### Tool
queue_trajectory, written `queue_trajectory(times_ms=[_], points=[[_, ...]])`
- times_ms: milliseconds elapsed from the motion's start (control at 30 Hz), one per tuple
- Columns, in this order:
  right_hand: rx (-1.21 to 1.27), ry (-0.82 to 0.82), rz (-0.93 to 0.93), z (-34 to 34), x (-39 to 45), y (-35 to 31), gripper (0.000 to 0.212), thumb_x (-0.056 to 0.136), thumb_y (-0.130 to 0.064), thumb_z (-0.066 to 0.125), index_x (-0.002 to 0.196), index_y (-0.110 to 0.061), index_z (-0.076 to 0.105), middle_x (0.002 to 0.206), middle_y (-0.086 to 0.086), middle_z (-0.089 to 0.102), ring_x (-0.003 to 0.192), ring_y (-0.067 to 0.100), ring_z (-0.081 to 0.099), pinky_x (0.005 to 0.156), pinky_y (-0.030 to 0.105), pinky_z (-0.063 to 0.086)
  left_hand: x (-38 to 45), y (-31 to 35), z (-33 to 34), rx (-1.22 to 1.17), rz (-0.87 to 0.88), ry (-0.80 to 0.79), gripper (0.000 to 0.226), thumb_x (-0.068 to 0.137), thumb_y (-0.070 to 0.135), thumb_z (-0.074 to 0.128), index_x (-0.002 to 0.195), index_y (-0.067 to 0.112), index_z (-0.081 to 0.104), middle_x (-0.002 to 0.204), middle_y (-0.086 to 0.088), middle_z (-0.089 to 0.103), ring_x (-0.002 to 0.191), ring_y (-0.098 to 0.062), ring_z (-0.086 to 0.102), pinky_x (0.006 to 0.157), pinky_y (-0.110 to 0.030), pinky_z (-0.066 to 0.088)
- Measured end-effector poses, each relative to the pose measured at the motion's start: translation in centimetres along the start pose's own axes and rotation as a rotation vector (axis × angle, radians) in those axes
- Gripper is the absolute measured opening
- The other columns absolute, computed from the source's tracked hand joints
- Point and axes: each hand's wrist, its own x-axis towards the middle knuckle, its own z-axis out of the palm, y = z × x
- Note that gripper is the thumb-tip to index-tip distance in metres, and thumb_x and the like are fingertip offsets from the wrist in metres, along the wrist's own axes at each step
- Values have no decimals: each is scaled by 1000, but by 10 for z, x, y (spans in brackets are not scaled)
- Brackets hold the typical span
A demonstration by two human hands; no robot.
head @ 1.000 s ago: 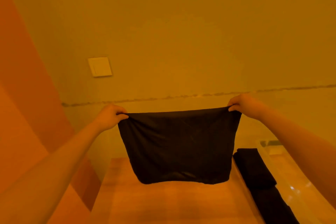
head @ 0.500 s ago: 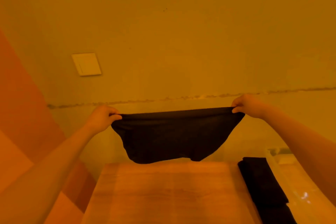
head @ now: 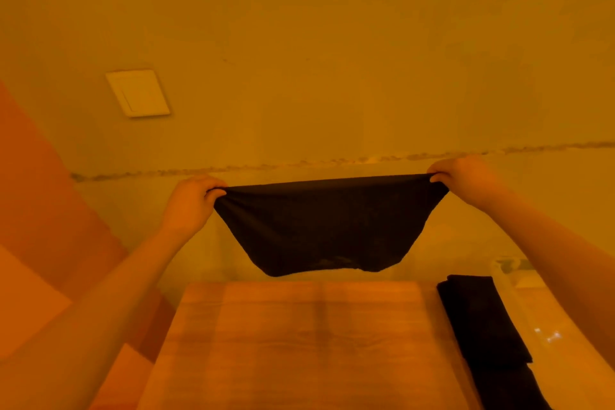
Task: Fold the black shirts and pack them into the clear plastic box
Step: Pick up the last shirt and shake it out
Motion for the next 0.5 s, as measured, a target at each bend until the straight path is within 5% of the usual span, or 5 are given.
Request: queue_trajectory(times_ms=[133, 267, 400, 467, 500], points=[[-56, -8, -86, 26, -48, 5, 21, 90, -3, 55, 106, -3, 68, 104, 14, 69, 97, 32, 63, 82, 38, 46, -56, -14, 13, 34, 137, -7, 23, 82, 13, 53, 87, 2, 73, 81, -15, 68, 83, -32, 62, 73, -36, 45], [-182, -53, -209, 88, -121, 19, 33, 49, 7, 80, 75, -13, 75, 59, 5, 68, 48, 24, 64, 41, 32, 52, -148, -28, 36, 92, 212, -103, 9, 80, 12, 66, 84, 10, 74, 77, -7, 70, 75, -17, 64, 67, -27, 51], [-66, -182, -188, 154, -200, 10, 28, 72, -24, 46, 52, -18, 65, 46, 1, 57, 38, 12, 56, 38, 22, 46, -240, -51, 69, 117, 239, -320, 49, 99, 36, 31, 81, 21, 74, 79, 0, 72, 70, -18, 69, 65, -27, 54], [-52, -119, -183, 183, -238, 1, 31, 74, -22, 43, 52, -21, 66, 48, -3, 58, 40, 3, 54, 42, 16, 44, -281, -56, 82, 198, 243, -485, 4, 78, 27, 70, 79, 26, 74, 75, 3, 71, 66, -15, 70, 57, -28, 56], [-5, -138, -151, 196, -254, 0, 28, 75, -18, 47, 57, -23, 68, 55, -8, 62, 48, 0, 57, 48, 12, 43, -302, -59, 92, 203, 212, -569, 26, 56, 22, 87, 78, 26, 74, 72, 4, 70, 65, -14, 69, 52, -27, 56]])
